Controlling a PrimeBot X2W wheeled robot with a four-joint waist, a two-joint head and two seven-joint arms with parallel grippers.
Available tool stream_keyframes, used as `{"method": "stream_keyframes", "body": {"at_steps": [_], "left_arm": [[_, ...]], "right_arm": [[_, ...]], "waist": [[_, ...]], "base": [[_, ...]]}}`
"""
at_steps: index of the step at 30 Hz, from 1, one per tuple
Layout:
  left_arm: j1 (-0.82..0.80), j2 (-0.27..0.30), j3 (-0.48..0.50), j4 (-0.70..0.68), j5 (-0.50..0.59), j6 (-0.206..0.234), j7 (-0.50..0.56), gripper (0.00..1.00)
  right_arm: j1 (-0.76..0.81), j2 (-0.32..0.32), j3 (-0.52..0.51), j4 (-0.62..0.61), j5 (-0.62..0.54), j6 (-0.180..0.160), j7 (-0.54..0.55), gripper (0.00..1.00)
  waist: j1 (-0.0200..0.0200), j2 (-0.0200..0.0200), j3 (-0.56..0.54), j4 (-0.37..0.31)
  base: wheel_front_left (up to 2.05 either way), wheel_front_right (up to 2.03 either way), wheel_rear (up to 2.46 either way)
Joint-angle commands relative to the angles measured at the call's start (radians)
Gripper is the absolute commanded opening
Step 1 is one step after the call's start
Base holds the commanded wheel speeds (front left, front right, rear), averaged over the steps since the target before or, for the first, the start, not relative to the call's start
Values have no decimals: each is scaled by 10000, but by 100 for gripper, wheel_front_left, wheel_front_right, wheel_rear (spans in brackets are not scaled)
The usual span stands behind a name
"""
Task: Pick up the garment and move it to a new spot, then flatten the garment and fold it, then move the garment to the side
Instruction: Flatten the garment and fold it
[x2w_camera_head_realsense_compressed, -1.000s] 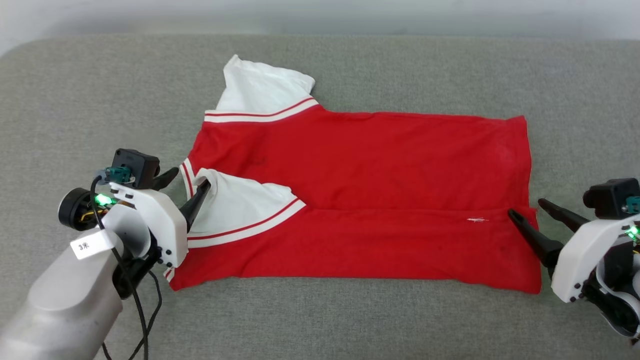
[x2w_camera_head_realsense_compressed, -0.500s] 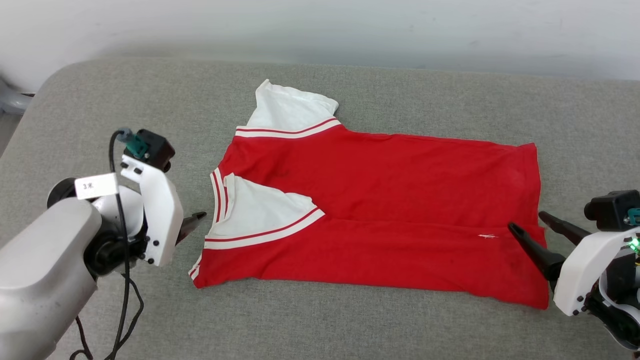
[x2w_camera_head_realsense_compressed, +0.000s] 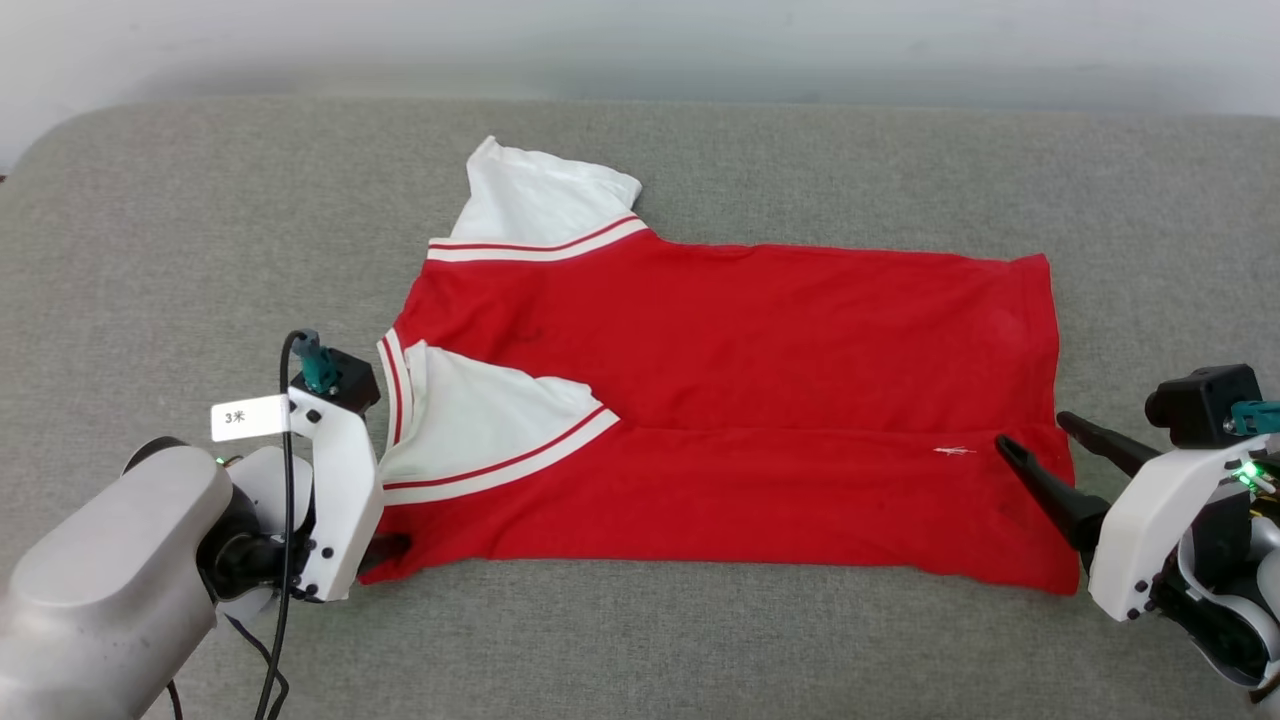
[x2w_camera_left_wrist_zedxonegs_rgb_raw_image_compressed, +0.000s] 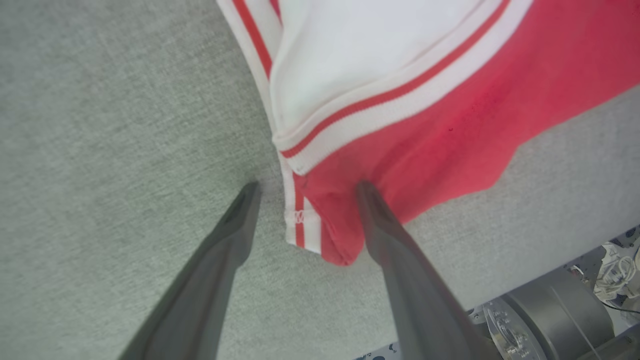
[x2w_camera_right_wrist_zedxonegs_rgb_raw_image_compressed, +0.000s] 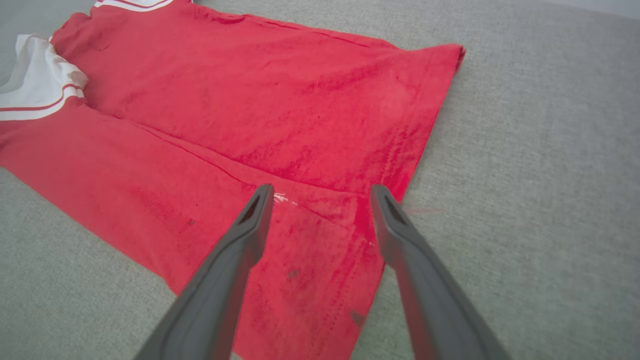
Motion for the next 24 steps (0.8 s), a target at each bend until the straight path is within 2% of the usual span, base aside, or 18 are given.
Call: {"method": "stream_keyframes", "body": {"at_steps": [1, 8, 10, 18, 24], "left_arm": [[142, -61, -60, 94, -52, -4, -61, 100], [724, -389, -658, 743, -299, 11, -265, 100], [796, -437, -847, 766, -352, 9, -355, 2], [470, -200, -1199, 348, -489, -12, -1162, 0], [-5, 231, -1360, -429, -570, -5, -1718, 0]], "right_arm": [[-108, 61, -37, -33, -48, -8, 5, 100], [-173, 32, -38, -111, -81, -8, 111, 100], [-222, -41, -41, -163, -59, -8, 177, 100], [-348, -711, -334, -712, 31, -8, 819, 100], [-331, -1472, -579, -1308, 329, -8, 2809, 100]], "waist": [[1, 0, 131, -115], [1, 0, 312, -283], [1, 0, 245, -282], [1, 0, -292, -59], [1, 0, -534, 146]], "base": [[0, 0, 0], [0, 0, 0], [0, 0, 0], [0, 0, 0], [0, 0, 0]]}}
